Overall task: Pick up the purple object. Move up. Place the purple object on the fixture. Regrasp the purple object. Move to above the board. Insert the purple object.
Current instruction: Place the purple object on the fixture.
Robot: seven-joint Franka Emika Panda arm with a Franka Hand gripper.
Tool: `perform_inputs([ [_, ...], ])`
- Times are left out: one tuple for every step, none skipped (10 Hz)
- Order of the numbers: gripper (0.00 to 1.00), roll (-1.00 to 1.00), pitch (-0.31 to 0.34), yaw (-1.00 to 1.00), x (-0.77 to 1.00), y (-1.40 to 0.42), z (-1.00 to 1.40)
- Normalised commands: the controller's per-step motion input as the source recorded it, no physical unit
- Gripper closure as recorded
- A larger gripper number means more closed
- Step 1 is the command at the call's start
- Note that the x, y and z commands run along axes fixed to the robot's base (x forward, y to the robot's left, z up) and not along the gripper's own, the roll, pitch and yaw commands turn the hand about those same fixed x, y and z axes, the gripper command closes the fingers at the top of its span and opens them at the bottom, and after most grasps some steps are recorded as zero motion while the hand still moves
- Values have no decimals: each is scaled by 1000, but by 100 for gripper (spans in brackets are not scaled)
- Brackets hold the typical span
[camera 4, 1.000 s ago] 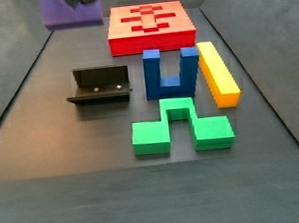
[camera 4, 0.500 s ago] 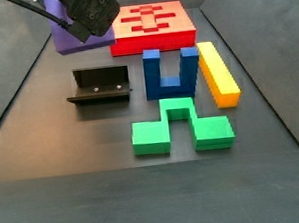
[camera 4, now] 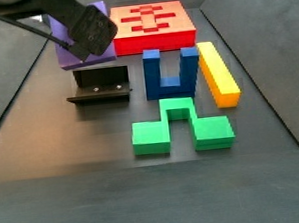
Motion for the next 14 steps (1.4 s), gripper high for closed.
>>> perform_inputs([
  [100,229,0,-223,483,0,-331],
  [100,203,0,-231,394,0,-451],
  [100,117,-3,-237,409,0,-460],
  [100,51,0,-220,443,0,-366],
  [100,0,0,-163,363,0,-286],
  [100,0,3,-129,311,0,-254],
  [100,43,0,-149,283,0,-320],
  [100,129,0,-186,200,0,-354],
  [100,206,0,-197,169,0,-400],
  [100,217,20,-189,169,0,-346],
  [100,191,106,-140,49,0,-186],
  [100,114,134,-163,0,0,-17],
  [100,46,11,-209,-74,0,3],
  [100,3,0,-220,-137,0,129],
])
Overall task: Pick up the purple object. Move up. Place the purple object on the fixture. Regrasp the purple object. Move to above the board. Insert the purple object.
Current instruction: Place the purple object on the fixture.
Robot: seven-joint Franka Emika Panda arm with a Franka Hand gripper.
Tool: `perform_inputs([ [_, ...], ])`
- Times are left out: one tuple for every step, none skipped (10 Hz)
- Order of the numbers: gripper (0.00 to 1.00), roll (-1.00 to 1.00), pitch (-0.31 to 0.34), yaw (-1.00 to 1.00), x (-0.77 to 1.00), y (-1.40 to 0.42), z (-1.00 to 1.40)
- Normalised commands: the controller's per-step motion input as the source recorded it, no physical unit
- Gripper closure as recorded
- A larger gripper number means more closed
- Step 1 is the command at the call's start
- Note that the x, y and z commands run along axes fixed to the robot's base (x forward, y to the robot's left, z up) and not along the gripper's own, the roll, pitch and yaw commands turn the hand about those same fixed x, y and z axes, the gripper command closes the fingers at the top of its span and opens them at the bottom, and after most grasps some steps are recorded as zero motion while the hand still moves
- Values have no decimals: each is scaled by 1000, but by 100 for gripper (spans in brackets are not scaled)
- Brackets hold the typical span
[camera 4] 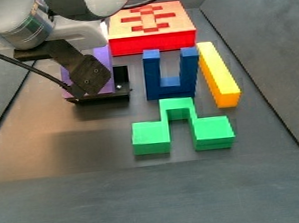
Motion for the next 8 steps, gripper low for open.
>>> perform_inputs([
  [100,0,0,-191,-106,0,100],
  [100,0,0,-109,-17,0,0],
  [100,0,0,0,0,0,-46],
  [100,0,0,0,-37,-31,-231],
  [100,0,0,0,-157,-23,-280],
  [100,-3,0,0,-123,0,-126],
  [100,-9,0,0,0,0,0],
  [100,0,0,0,0,0,0],
])
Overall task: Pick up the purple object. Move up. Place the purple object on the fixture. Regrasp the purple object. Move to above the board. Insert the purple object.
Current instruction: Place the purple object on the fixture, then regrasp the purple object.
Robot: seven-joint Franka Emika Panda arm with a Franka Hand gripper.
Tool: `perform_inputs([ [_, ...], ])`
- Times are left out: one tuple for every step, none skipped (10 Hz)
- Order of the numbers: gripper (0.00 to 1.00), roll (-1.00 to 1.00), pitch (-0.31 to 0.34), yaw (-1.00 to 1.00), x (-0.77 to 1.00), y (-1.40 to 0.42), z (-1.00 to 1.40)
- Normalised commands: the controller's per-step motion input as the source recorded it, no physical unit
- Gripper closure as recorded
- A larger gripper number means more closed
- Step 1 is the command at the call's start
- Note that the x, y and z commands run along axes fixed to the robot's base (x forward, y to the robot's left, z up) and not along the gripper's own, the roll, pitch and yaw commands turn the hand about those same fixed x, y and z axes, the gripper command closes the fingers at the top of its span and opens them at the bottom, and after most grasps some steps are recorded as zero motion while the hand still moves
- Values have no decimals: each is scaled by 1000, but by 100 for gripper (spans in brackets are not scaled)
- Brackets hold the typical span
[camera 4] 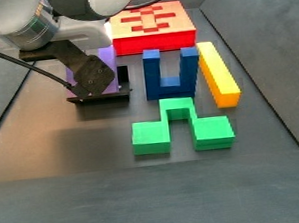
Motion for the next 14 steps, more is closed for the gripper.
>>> perform_inputs([
  [0,0,0,0,0,0,0],
  [0,-6,0,0,0,0,0],
  [0,-471,17,-177,69,226,223],
  [0,-431,220,-71,146,186,717],
  [0,-726,49,-77,171,271,931],
  [0,-526,77,-83,126,214,789],
  [0,-394,6,-3,14,140,629],
  [0,-251,0,0,0,97,557],
  [0,83,0,0,-37,0,460],
  [0,717,0,0,-109,-71,266],
  [0,1000,171,31,0,-326,166],
  [0,1000,246,71,-14,-406,149],
  [0,1000,197,43,0,-511,43],
  [0,1000,177,29,0,-511,14],
])
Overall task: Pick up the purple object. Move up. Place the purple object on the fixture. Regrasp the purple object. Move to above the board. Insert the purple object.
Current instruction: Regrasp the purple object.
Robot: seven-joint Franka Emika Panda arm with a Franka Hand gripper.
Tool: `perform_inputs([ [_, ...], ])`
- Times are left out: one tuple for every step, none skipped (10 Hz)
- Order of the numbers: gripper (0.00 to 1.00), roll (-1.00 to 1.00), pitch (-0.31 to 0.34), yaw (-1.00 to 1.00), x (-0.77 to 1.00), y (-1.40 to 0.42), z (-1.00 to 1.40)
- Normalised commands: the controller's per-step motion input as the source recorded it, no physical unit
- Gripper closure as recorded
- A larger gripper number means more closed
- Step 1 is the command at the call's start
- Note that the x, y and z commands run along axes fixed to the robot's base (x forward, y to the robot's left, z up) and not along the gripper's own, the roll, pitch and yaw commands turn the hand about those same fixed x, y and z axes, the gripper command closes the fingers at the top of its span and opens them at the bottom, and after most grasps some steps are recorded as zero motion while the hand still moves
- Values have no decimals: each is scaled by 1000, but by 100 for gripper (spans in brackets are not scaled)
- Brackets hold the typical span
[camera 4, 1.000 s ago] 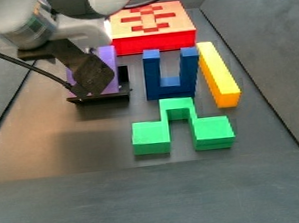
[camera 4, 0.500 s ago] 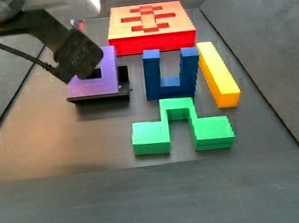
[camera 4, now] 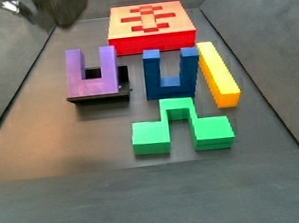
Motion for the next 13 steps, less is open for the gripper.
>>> perform_inputs([
  [0,1000,191,29,0,-497,0],
  [0,1000,209,29,0,-474,0],
  [0,1000,183,34,0,-471,0],
  [0,1000,171,40,0,-480,0],
  [0,1000,160,49,0,-483,-3],
  [0,1000,137,49,0,-480,-23],
  [0,1000,140,51,0,-474,-34],
  [0,1000,126,91,-54,-437,0],
  [0,1000,23,0,-123,-477,0],
  [0,1000,0,-54,-226,-554,0],
  [0,763,-283,-57,-477,-563,0],
  [0,551,-526,-46,-546,-534,31],
  [0,523,-563,-69,-529,-503,74],
])
